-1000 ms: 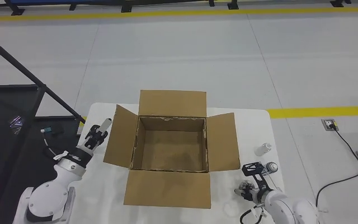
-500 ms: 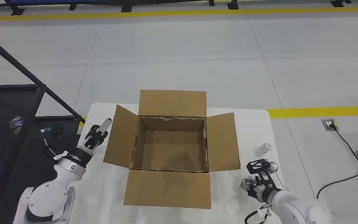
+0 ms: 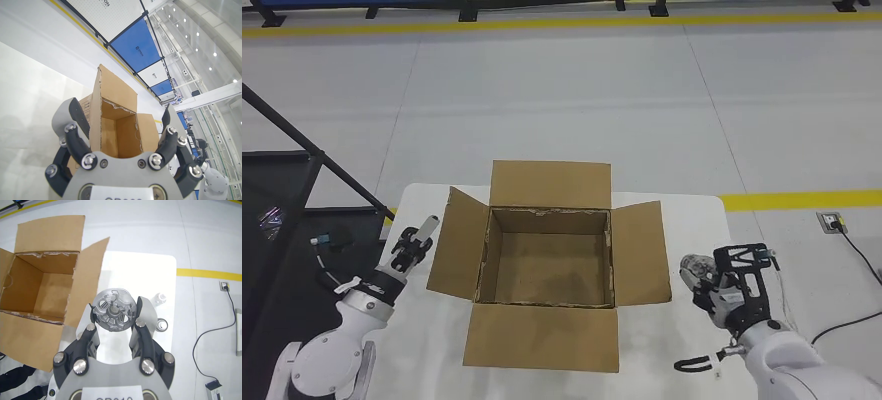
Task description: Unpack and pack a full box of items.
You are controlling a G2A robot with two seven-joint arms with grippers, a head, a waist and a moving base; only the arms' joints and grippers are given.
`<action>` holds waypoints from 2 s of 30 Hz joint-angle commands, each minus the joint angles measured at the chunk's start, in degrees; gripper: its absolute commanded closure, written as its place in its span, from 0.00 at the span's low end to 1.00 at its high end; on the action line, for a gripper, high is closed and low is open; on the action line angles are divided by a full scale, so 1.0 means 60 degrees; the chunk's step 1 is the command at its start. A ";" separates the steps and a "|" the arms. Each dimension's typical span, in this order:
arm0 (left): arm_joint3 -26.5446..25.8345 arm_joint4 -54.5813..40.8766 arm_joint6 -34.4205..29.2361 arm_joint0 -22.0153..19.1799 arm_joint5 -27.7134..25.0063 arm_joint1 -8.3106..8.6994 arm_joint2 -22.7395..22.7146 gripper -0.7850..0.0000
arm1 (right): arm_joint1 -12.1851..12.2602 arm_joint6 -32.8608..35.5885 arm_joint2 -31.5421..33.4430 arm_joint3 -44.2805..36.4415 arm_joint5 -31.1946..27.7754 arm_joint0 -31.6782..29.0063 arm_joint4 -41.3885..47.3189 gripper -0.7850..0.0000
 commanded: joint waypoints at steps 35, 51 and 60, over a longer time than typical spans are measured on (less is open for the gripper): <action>-0.0484 -0.0221 0.0395 0.1404 -0.0089 0.0026 -0.0739 0.00 | -0.2013 0.1751 -0.8455 0.7340 0.2384 0.7591 -0.1010 1.00; -0.0484 -0.0221 0.0395 0.1404 -0.0089 0.0026 -0.0739 0.00 | -0.2206 0.0180 -0.8054 0.8628 0.1830 0.7553 -0.0169 1.00; -0.0484 -0.0221 0.0395 0.1404 -0.0089 0.0026 -0.0739 0.00 | -0.3194 -0.1121 -0.8547 1.3105 0.0892 0.9346 0.1875 1.00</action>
